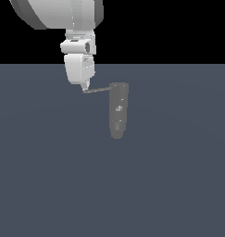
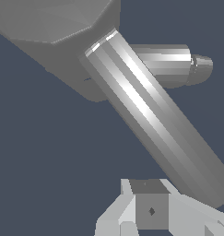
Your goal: Turn on the faucet by rotating a designated handle.
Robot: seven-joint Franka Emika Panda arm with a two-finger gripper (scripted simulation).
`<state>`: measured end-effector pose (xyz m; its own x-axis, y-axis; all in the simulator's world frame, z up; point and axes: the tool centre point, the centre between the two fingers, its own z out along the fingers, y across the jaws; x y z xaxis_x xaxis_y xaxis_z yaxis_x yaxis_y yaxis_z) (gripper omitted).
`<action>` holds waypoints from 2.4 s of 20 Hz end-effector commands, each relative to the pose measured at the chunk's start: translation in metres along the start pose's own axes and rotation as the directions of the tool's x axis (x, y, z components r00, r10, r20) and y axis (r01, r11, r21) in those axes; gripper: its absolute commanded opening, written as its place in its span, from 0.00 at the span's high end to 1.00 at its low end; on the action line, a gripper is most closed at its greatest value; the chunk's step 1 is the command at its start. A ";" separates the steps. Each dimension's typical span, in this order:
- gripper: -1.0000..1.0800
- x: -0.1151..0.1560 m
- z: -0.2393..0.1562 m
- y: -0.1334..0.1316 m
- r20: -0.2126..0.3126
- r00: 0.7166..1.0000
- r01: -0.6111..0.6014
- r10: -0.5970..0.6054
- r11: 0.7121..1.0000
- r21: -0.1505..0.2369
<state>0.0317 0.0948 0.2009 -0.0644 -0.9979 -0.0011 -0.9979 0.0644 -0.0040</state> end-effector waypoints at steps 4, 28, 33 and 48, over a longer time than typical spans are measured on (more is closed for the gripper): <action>1.00 0.013 0.000 0.013 -0.001 1.000 -0.002 0.002 1.000 -0.002; 1.00 0.068 -0.001 0.071 -0.001 1.000 0.003 -0.003 1.000 -0.004; 1.00 0.076 -0.001 0.070 0.001 1.000 0.008 -0.008 1.000 -0.002; 1.00 0.169 -0.001 0.070 -0.001 1.000 0.004 -0.004 1.000 -0.004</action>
<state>-0.0468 -0.0427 0.2010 -0.0287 -0.9996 -0.0032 -0.9996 0.0287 0.0000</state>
